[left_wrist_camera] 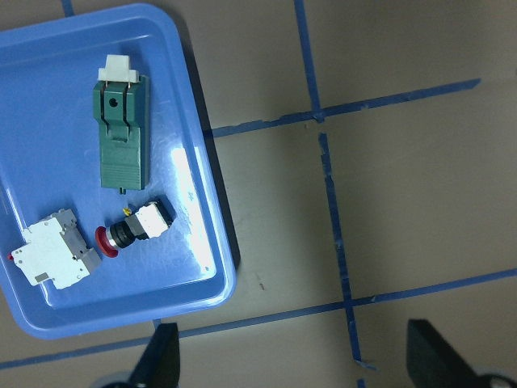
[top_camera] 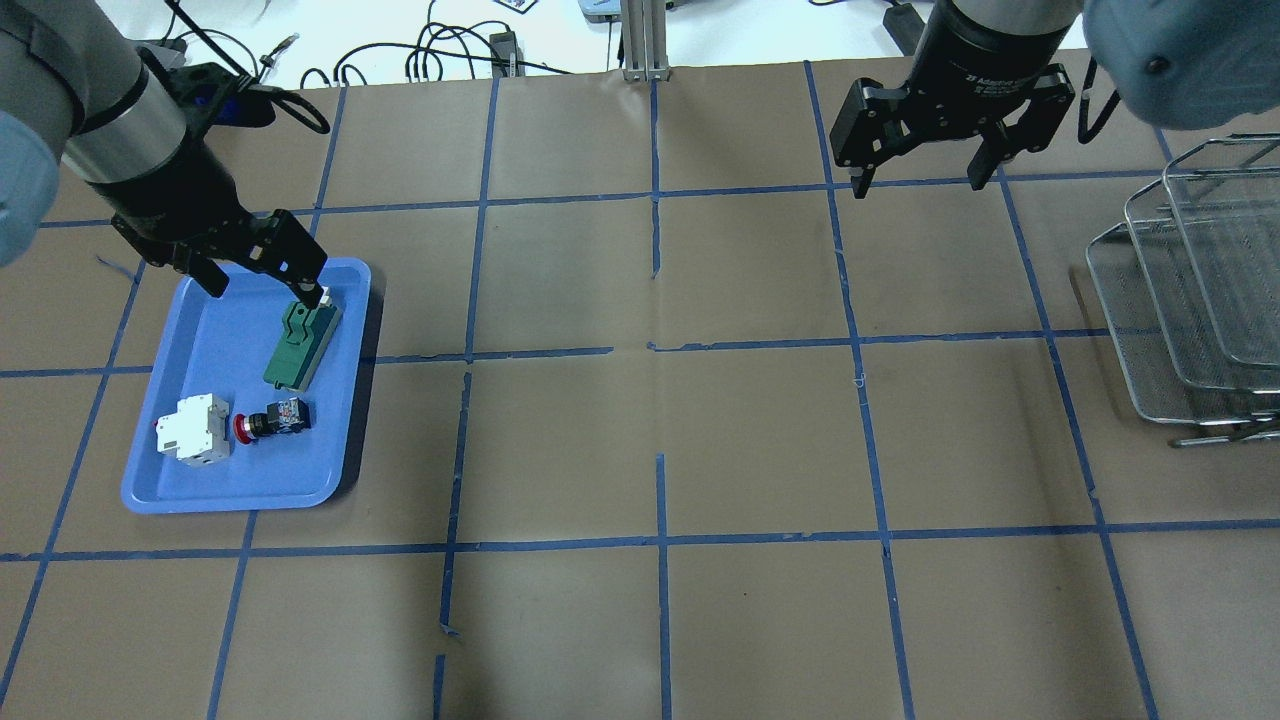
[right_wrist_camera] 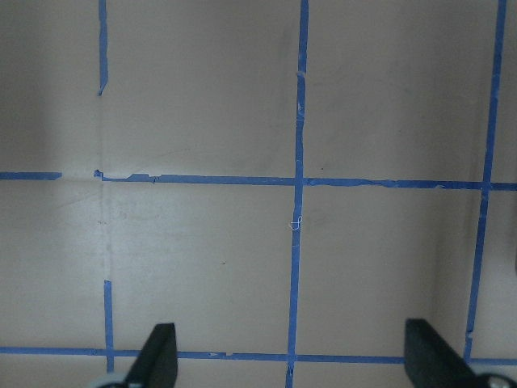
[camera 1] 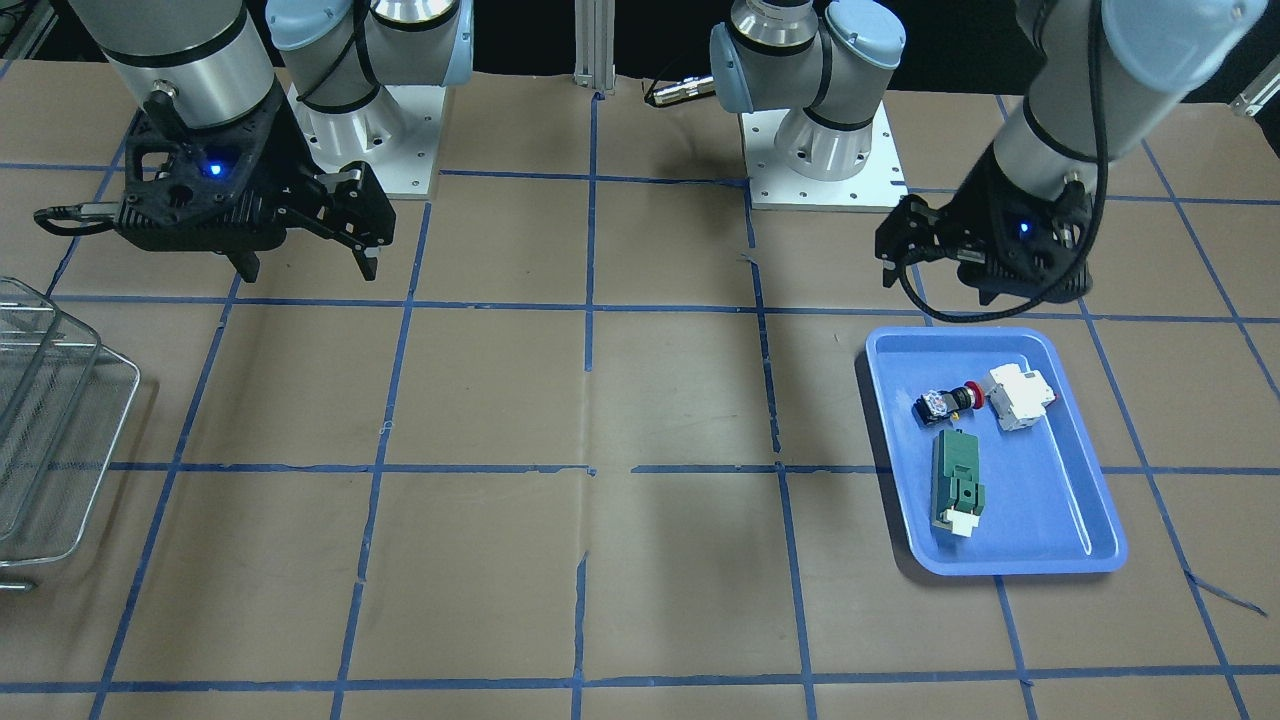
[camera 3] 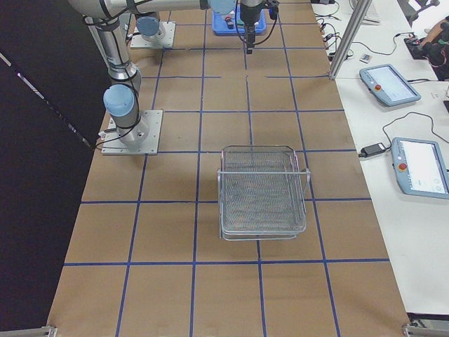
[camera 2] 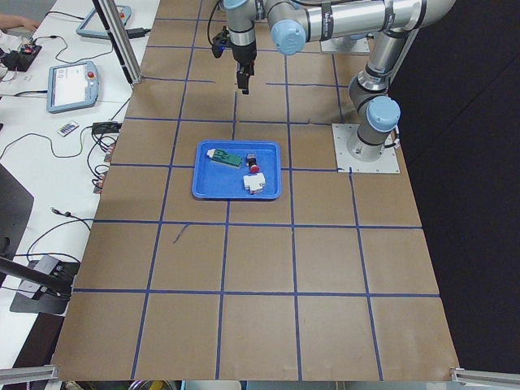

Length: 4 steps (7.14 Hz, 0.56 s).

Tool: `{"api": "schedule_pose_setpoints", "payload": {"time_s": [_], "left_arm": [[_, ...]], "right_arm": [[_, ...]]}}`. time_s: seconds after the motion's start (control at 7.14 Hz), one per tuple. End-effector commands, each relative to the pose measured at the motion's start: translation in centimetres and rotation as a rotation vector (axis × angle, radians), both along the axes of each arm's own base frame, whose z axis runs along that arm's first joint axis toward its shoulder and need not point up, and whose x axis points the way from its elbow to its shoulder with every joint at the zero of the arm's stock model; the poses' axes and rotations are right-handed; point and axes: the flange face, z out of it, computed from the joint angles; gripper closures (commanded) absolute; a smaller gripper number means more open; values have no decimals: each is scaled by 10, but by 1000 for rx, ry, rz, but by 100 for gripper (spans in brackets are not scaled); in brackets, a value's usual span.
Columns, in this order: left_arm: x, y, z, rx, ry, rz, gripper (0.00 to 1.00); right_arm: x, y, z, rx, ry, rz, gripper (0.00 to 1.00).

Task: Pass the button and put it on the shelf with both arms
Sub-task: 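Lower the left gripper over the red push button in the blue tray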

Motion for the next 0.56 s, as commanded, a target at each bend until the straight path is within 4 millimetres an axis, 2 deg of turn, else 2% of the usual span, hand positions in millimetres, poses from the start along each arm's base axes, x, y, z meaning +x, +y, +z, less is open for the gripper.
{"api": "schedule_pose_setpoints", "payload": {"time_s": [0.0, 0.14, 0.28, 0.42], "left_arm": [[52, 9, -54, 25, 18, -232, 0], [81, 17, -83, 45, 48, -306, 0], [100, 19, -112, 12, 49, -461, 5], [110, 23, -140, -28, 27, -614, 5]], "right_arm": [[-3, 2, 4, -10, -3, -6, 0], [0, 4, -4, 9, -9, -9, 0], [1, 3, -4, -1, -9, -8, 0], [1, 4, 0, -12, -10, -5, 0]]}}
